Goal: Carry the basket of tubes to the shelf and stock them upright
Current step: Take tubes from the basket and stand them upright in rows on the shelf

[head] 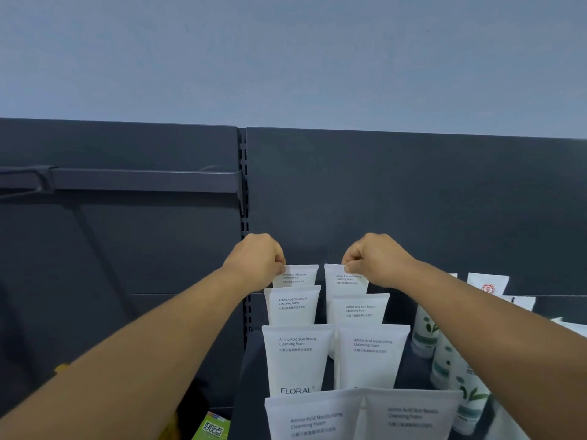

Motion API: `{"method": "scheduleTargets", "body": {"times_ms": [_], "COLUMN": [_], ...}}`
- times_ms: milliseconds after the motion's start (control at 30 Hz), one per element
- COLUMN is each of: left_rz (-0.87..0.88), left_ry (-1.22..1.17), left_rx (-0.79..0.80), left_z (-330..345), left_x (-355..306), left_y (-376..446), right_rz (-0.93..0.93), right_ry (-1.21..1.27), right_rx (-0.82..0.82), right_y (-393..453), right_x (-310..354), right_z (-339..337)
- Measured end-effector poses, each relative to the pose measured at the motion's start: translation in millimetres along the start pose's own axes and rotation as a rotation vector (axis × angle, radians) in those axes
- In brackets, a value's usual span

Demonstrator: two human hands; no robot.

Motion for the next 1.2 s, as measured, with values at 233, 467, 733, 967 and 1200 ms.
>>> {"method": "scheduleTargets", "body": {"times_ms": [233, 467, 733, 967, 1200], "left_rz": [0.015, 0.007, 0.01, 0.02, -0.011], "left_ry": [0.004, 0.022, 0.034, 0.089, 0.202], "left_rx": [0.029, 0.04, 0.065, 0.122, 0.182], "left_z": [-1, -3, -7, -19, -53], "left_x": [2, 2, -4, -17, -59], "left_y": [3, 2, -1, -12, -51], "right_rz": [-0.01, -0.007, 0.007, 0.03, 0.013], "right_ry": [0.003, 0.007, -0.004, -0.01, -0.073], "right_rx": [0.018, 0.012, 0.012, 0.013, 0.046], "right_y": [-6, -8, -15, -30, -65], "right_x": [1, 3, 8, 10, 19], "right_z": [-3, -3, -5, -10, -31]}}
Point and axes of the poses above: each hand's wrist, its own y-axis towards the middle knuckle, its own z-axis out of the palm, x = y × z, the point moved 2 cm from there along y, towards the middle knuckle, and after that the axes turned 15 degrees about z, right-handed, at the moved point
